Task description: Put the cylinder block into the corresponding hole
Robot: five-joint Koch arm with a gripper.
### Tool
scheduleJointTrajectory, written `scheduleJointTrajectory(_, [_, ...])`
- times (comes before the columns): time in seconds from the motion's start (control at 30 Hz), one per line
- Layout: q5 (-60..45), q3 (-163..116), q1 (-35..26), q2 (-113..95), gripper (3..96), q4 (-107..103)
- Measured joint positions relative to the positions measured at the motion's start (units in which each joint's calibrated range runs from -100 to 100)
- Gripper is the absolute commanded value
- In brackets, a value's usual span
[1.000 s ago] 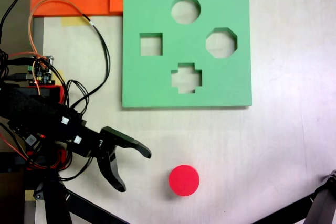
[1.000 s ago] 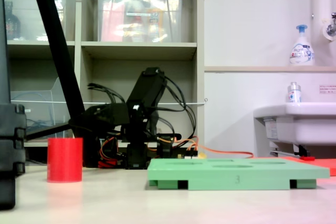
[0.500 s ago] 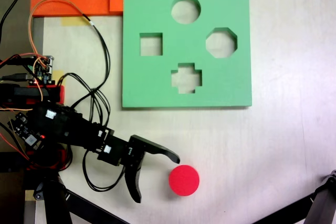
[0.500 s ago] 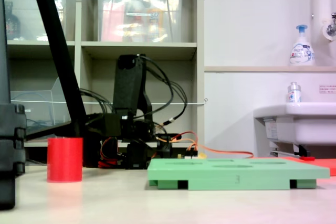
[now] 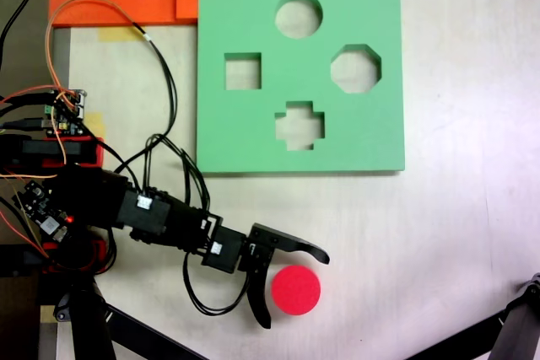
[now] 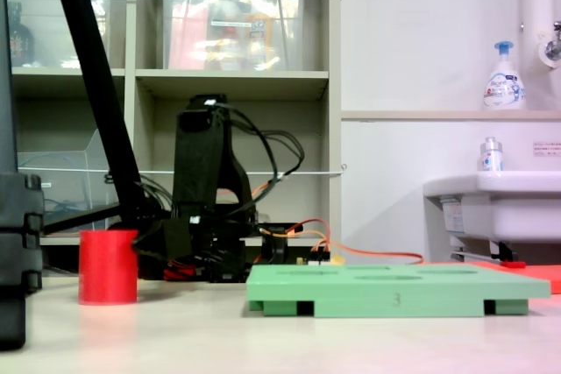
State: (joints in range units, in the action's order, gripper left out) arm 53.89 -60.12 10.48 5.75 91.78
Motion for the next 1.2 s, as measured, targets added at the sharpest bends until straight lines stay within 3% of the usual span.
scheduleJointTrajectory(0.17, [0.0, 2.16, 0.24, 2.87, 86.2, 0.1])
scheduleJointTrajectory(0.47, [0.0, 4.51, 0.88, 4.1, 48.3, 0.1])
scheduleJointTrajectory(0.73, [-0.1, 7.15, 0.54, 6.29, 38.5, 0.1])
scheduleJointTrajectory(1.0, [-0.1, 7.15, 0.49, 5.2, 38.4, 0.1])
scheduleJointTrajectory(1.2, [-0.05, 6.96, -0.59, -21.48, 38.3, -10.28])
